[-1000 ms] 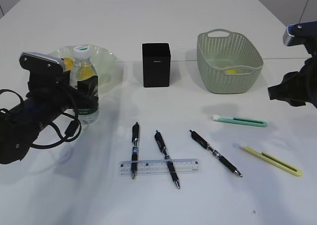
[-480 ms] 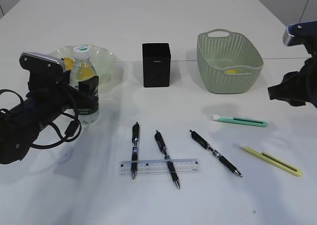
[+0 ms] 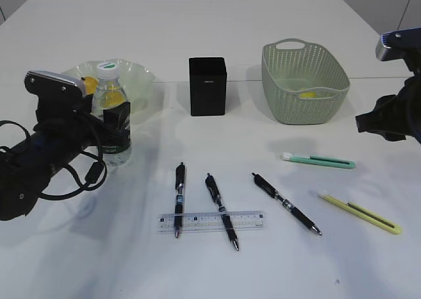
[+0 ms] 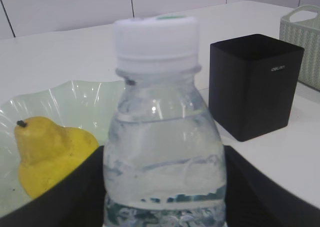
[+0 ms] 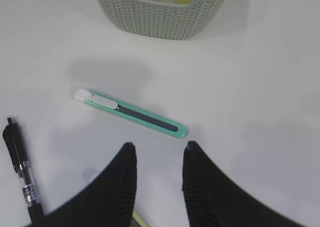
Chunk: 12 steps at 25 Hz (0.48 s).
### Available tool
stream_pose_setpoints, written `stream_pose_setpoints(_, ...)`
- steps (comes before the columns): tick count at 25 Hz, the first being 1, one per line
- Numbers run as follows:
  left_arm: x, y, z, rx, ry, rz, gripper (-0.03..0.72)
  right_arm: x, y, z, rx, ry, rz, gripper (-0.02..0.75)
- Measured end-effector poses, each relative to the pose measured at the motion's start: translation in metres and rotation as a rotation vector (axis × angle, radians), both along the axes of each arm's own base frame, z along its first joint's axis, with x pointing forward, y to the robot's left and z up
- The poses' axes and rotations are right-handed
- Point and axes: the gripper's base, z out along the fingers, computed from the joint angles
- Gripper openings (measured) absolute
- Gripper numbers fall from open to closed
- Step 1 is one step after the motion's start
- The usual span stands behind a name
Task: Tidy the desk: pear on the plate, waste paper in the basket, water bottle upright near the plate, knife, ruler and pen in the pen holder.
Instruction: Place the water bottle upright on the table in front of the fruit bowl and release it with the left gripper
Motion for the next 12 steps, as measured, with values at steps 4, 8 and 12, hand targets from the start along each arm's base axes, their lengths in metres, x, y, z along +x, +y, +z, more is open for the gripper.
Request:
stream_pose_setpoints(4,-0.0008,0.0003,0.0011,0.0,-0.001,0.0,0.454,0.0,0.0,0.0,0.0,-0.001,0.0,0.239)
stream_pose_setpoints(8,-0.0048,0.0016,0.0034,0.003,0.009,0.0,0.454,0.0001,0.0001,0.0001,0.0,-0.002,0.0,0.239)
stream_pose_setpoints(12,-0.0063,0.0021,0.0026,0.004,0.014,0.0,0.454,0.0007,0.0002,0.0006,0.002,-0.01,0.002,0.239)
